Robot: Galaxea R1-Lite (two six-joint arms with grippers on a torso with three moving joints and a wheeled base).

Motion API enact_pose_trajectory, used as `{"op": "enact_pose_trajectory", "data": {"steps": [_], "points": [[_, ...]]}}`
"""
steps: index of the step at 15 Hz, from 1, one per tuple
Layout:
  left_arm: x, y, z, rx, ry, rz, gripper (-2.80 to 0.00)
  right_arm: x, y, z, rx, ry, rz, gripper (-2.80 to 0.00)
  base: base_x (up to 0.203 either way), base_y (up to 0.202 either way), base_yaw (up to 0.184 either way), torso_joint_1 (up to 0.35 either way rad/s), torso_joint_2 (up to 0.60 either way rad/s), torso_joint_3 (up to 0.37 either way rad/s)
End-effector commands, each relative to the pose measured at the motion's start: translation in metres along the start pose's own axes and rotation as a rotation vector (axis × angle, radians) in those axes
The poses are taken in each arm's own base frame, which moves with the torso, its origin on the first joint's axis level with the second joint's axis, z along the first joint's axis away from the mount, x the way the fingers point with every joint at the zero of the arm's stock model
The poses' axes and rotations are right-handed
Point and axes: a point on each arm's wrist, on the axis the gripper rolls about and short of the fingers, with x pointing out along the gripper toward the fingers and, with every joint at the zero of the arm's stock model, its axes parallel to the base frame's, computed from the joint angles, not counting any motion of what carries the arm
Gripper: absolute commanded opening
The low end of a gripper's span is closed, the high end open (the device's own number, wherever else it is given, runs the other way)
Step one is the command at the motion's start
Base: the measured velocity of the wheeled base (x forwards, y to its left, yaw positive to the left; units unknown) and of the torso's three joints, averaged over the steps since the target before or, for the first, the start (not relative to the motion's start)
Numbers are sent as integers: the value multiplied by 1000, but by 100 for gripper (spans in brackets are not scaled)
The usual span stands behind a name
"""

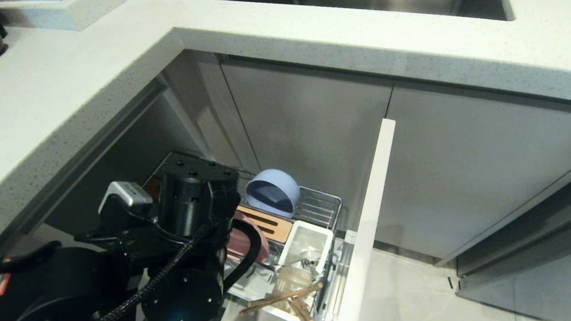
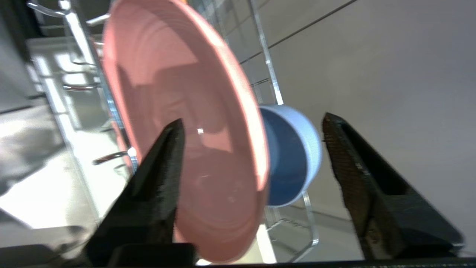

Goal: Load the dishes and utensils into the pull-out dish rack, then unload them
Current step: Pick up the plate and place it in the cupboard, then take the plate out of the cupboard

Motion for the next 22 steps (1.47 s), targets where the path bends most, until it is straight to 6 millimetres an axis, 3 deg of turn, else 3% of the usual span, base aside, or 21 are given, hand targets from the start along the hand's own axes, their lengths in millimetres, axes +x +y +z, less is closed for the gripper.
{"op": "enact_pose_trajectory", "data": {"steps": [1,10,11,13,15,18,20,22], "points": [[-4,0,5,0,-2,4,0,0,0,0,0,0,0,-280,0,0,0,0,0,0],[-64,-14,69,39,68,-66,0,0,0,0,0,0,0,-280,0,0,0,0,0,0],[-69,-18,75,48,77,-73,-280,0,0,0,0,0,-1,-280,0,0,0,0,0,0],[-74,-25,84,73,83,-79,-280,0,0,0,0,0,-1,-280,0,0,0,0,0,0],[-81,-49,107,67,66,-124,-280,0,0,0,-1,0,-1,-280,0,0,0,0,0,0],[-92,-77,139,235,34,-205,-280,0,0,0,0,0,-1,-280,0,0,0,0,0,0],[-93,-82,159,412,10,-246,-280,0,0,0,0,0,0,-280,0,0,0,0,0,0],[-84,-80,191,447,-49,-238,-280,0,0,0,0,0,0,-280,0,0,0,0,0,0]]}}
